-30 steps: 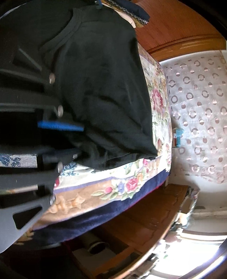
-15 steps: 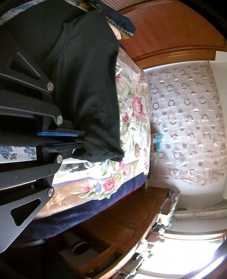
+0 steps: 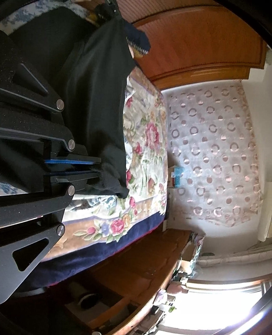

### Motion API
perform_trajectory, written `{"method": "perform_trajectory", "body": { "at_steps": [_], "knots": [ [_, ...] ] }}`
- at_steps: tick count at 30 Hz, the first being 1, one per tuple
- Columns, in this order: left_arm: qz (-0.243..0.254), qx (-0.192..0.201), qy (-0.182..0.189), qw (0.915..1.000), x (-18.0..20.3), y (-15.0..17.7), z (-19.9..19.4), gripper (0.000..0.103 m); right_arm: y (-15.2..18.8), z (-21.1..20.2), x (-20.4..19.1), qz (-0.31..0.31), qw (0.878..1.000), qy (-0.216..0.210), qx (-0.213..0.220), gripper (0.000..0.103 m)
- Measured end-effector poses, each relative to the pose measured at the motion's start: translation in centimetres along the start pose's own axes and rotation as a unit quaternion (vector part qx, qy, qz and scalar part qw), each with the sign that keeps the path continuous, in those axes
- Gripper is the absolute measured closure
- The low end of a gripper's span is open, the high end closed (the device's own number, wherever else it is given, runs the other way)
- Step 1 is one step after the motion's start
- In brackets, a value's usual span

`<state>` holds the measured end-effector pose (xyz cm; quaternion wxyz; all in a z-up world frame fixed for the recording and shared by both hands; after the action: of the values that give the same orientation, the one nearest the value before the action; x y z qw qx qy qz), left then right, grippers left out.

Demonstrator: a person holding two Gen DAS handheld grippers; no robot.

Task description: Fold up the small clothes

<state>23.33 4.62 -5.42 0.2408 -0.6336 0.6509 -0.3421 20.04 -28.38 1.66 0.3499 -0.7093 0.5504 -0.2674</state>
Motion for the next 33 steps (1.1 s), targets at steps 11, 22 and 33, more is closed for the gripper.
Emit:
{"method": "perform_trajectory", "body": {
  "at_steps": [11, 22, 33],
  "knots": [
    [0.005, 0.021, -0.006, 0.9997, -0.6, 3.0, -5.2, 0.101, 4.8, -4.6, 0.6, -0.014, 1.0, -0.018, 0.0, 0.099],
    [0.001, -0.006, -0.012, 0.9999, -0.9, 7.6, -6.3, 0.101, 9.2, -6.9, 0.4, -0.02, 0.999, -0.034, -0.029, 0.099],
    [-0.003, -0.059, -0.025, 0.9979, -1.5, 12.0, -3.6, 0.101, 12.7, -2.9, 1.0, 0.003, 0.994, -0.036, -0.104, 0.099]
  ]
}}
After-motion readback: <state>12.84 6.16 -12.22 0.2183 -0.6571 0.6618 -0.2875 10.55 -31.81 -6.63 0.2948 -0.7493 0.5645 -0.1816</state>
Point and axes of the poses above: each gripper's, at about its wrist camera, not at the fingertips, and z roughly the way its jaws point, x to its right, y to its underside, the point moved 9 cm from there along z, roughly the way its jaws point, and after that the axes turned 8 degrees about -x, right-handed, at the moved point
